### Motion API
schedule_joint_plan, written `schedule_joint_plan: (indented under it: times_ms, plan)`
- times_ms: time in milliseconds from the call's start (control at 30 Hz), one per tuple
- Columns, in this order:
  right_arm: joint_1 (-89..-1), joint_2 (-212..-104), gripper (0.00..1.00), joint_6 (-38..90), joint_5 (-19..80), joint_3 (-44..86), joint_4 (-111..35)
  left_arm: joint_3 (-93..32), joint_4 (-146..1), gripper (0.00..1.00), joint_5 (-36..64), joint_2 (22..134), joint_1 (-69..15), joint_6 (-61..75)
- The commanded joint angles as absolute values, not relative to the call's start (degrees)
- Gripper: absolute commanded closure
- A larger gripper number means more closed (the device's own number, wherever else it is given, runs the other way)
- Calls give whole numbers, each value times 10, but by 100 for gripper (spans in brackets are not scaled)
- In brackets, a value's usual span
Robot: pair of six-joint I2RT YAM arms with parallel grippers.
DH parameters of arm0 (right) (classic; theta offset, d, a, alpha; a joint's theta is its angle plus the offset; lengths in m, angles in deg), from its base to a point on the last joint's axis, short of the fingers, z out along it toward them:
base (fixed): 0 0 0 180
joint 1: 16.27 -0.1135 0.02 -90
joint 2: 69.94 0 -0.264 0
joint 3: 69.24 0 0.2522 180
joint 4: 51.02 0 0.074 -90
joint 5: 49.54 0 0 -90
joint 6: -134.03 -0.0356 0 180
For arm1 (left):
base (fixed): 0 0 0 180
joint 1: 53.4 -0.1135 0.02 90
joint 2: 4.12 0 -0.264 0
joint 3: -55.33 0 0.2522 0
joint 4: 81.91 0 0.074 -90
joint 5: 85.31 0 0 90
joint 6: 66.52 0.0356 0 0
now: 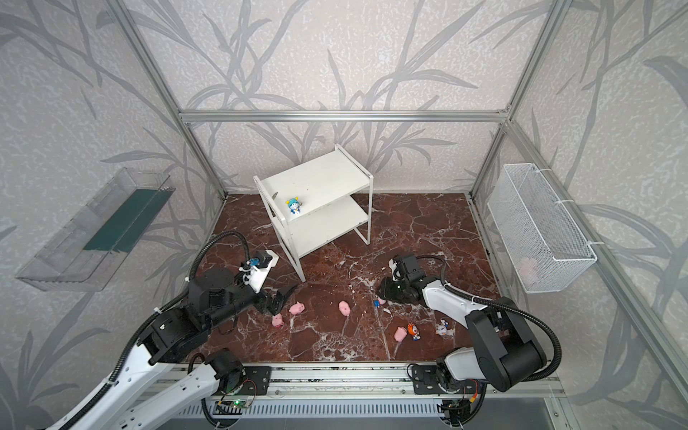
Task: Place and organize the plastic toys onto the shelf
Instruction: 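Grasp the pink pig with blue hat using the right gripper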
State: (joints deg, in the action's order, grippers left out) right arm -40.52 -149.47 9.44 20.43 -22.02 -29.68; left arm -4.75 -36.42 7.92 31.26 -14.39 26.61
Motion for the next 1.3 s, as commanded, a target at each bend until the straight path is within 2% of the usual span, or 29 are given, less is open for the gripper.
schedule_joint_plan:
  times_ms: [0,100,200,567,767,1033,1267]
  plan:
    - [-408,-1470,51,103,217,-217,-286,-43,-360,1,79,312,-140,284]
    - [-408,-1439,45,94,235,-238,-270,-42,-361,1,80,313,-141,285]
    - [-408,-1418,44,85,235,-255,-268,-44,-362,1,84,315,-142,286]
    - [-411,-1432,48,54,200,-274,-293,-45,-365,1,88,313,-142,281]
    - [-423,-1453,52,41,197,-268,-313,-45,-364,1,129,319,-141,280]
    - [-437,-1485,59,33,214,-263,-340,-52,-349,1,274,359,-141,281]
    - [-458,-1519,67,48,243,-230,-325,-55,-344,1,274,371,-140,280]
